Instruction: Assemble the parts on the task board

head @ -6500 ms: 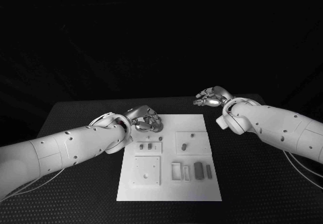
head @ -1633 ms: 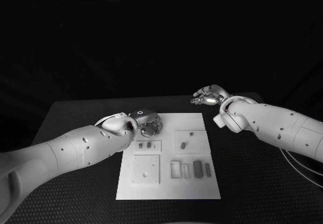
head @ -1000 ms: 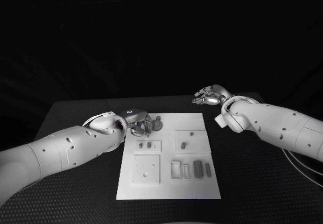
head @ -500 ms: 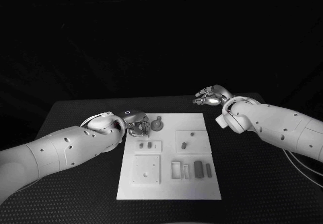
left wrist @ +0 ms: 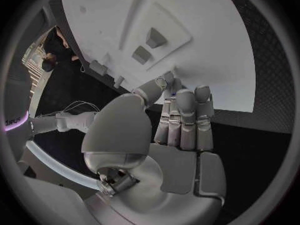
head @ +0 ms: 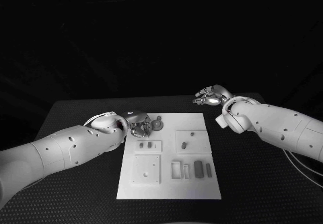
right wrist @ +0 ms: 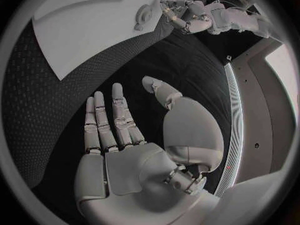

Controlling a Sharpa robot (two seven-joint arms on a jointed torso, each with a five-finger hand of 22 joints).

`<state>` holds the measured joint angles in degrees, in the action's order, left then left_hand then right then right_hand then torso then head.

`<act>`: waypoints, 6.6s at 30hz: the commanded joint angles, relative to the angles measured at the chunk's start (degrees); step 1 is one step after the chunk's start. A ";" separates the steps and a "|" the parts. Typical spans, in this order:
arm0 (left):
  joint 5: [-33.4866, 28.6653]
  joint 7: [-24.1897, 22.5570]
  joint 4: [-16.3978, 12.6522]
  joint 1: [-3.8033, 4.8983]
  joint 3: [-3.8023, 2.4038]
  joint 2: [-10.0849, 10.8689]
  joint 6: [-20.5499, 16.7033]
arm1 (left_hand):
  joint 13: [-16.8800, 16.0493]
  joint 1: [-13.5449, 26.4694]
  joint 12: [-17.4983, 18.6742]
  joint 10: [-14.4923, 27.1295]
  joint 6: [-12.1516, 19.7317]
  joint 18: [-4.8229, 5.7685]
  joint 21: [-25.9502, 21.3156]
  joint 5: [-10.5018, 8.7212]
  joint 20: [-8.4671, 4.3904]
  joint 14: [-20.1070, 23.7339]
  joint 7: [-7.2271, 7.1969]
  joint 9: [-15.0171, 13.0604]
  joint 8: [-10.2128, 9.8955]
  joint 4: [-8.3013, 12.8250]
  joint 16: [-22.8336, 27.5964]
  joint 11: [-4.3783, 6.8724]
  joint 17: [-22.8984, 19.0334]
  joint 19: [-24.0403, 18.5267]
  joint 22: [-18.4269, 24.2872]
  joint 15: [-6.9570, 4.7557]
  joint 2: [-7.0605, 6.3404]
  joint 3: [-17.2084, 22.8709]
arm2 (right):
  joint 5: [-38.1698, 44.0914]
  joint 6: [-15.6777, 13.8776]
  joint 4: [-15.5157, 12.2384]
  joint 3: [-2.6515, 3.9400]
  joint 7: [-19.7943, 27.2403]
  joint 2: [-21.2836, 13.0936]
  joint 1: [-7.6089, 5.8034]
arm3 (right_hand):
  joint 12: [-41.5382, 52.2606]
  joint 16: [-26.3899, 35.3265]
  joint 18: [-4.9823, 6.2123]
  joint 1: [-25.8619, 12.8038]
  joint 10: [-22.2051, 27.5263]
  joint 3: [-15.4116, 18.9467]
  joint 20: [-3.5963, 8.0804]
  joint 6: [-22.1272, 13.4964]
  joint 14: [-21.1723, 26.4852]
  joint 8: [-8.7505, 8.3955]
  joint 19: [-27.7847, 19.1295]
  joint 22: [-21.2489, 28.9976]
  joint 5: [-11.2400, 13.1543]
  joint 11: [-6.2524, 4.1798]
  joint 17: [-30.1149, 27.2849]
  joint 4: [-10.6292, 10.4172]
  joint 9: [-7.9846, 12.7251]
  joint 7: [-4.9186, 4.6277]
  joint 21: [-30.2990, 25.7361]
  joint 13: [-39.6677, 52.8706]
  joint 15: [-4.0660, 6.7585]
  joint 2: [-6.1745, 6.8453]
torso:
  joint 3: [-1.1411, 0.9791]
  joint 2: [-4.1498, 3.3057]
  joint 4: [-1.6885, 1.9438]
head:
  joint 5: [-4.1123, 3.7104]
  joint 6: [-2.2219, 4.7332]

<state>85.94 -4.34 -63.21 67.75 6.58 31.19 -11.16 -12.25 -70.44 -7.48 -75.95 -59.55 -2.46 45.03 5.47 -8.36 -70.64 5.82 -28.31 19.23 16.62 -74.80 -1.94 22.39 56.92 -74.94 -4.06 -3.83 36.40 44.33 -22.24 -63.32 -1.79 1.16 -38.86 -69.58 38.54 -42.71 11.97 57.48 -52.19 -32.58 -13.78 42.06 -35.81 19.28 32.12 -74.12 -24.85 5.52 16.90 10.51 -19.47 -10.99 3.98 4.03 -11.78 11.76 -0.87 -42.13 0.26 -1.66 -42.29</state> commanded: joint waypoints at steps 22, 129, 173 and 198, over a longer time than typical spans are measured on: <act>-0.01 1.61 -0.62 0.03 0.05 0.58 3.16 | -0.03 0.24 0.31 -0.11 -0.40 -1.75 0.04 0.34 -0.95 -0.11 -0.14 -0.04 0.23 0.04 0.18 -0.07 -0.11 0.01 -0.82 -0.40 0.33 0.33 | 0.44 0.27 -0.05 0.01 0.51 -0.04 0.02 | 0.32 -0.32 -0.89 -0.42 9.15 0.17 0.03 0.40 0.46 0.37 -0.46 -0.09 -0.14 5.05 -0.11 0.34 0.07 -1.58 -0.23 -0.07 0.04 0.02 | -0.01 0.00 0.12 | 0.00 -0.03; -38.46 -5.02 2.33 0.72 -0.39 5.13 -5.71 | 0.51 2.68 2.77 2.79 5.92 -0.39 -3.36 -2.01 0.66 6.11 2.56 1.36 -2.23 -0.41 8.19 -2.03 -4.33 -4.89 -0.03 1.76 -4.11 0.44 | 18.91 9.18 -4.30 0.00 1.57 -4.30 0.98 | -8.10 -1.42 3.03 4.62 -0.90 -4.75 0.78 4.34 -14.86 2.90 13.95 2.34 13.09 2.57 0.04 4.91 -0.83 1.17 1.63 -0.10 6.35 -2.06 | -0.01 0.07 0.09 | -1.02 1.03; -74.49 -19.84 -5.71 0.71 -0.31 9.26 -0.51 | 1.86 8.72 3.32 4.97 8.04 0.51 -15.43 0.39 5.56 10.95 2.96 0.62 -1.36 -0.01 34.43 -4.06 -8.70 -12.24 3.26 6.88 -0.04 -12.67 | 50.66 5.23 -10.82 -2.13 -2.32 -3.71 6.36 | -22.72 -2.04 3.03 8.17 -12.88 -12.45 6.35 9.08 -30.03 3.84 30.43 1.82 22.05 0.52 9.24 2.10 -2.63 2.66 5.11 2.18 11.77 3.01 | 0.03 -0.04 0.10 | -1.18 0.48; -74.49 -19.16 -5.94 0.71 -0.31 9.27 0.55 | 1.96 8.88 3.42 5.11 8.06 0.56 -15.59 0.36 5.55 10.85 3.05 0.68 -1.38 -0.02 34.78 -4.14 -8.34 -12.19 3.18 6.88 0.16 -12.74 | 59.00 6.49 -9.04 -4.02 -5.67 -2.48 6.53 | -20.95 -3.82 3.03 10.19 -18.90 -15.09 7.88 14.88 -33.01 6.66 34.30 0.00 22.06 -1.89 13.31 4.07 -4.61 4.64 6.73 6.14 13.77 0.41 | 0.04 -0.02 0.05 | -1.13 0.14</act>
<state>11.24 -23.10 -68.96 68.42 6.30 40.54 -11.43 -10.38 -61.57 -4.20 -70.71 -51.37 -1.29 29.71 5.49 -2.75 -59.49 9.11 -27.71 17.59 16.70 -40.40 -5.91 13.96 44.34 -71.69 2.77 -4.11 23.36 100.24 -18.57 -72.79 -5.27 -2.35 -41.12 -63.72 17.32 -46.37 14.65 67.45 -70.68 -47.70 -5.96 56.51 -68.46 25.74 66.09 -74.06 -2.88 3.84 30.05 14.25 -23.98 -6.40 10.54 9.86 1.95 12.50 -0.85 -42.14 0.33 -2.89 -42.26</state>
